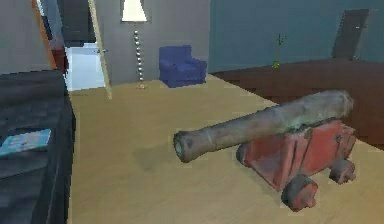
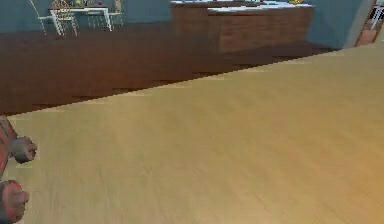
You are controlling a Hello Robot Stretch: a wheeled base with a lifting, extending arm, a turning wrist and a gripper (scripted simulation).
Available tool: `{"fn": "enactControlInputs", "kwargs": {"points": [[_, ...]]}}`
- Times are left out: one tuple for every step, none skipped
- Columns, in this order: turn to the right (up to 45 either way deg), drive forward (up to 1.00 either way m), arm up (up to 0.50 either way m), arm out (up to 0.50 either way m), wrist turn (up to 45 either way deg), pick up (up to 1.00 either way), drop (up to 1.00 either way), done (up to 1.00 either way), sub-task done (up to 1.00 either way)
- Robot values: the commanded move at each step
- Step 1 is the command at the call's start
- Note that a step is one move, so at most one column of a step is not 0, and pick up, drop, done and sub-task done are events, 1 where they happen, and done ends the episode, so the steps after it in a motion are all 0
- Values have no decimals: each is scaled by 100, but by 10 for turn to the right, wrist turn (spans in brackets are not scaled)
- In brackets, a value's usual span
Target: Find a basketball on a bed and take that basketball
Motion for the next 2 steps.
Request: {"fn": "enactControlInputs", "kwargs": {"points": [[0,60,0,0,0,0,0,0,0],[-450,0,0,0,0,0,0,0,0]]}}
